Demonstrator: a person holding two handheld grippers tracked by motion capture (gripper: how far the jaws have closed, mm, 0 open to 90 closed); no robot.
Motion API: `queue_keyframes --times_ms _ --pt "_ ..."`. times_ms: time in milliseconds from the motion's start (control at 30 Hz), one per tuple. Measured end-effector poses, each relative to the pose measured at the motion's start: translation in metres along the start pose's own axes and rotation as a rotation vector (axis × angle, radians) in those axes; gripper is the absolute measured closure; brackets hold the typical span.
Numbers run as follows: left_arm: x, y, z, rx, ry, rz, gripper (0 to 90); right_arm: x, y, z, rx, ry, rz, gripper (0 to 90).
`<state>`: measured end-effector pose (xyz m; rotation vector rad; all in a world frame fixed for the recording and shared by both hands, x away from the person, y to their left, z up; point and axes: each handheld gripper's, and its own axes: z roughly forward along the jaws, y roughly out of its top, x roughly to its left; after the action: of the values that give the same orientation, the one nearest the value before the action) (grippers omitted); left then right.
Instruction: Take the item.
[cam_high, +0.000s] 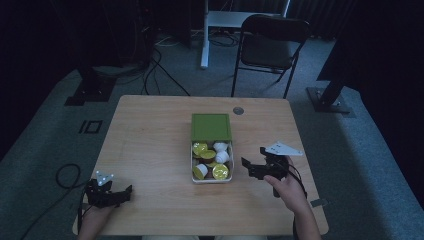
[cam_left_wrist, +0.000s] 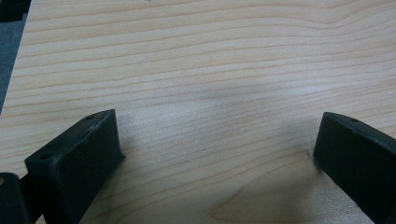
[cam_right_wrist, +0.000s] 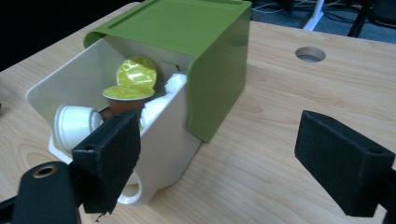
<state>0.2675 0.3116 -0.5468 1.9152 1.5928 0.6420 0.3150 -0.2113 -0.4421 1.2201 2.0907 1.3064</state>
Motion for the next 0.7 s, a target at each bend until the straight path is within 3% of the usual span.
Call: queue_keyframes --times_ms 700 --pt "0.000 0.000 0.000 0.000 0.000 0.000 1.0 0.034 0.012 0.018 -0.009 0.094 -0.042 14.2"
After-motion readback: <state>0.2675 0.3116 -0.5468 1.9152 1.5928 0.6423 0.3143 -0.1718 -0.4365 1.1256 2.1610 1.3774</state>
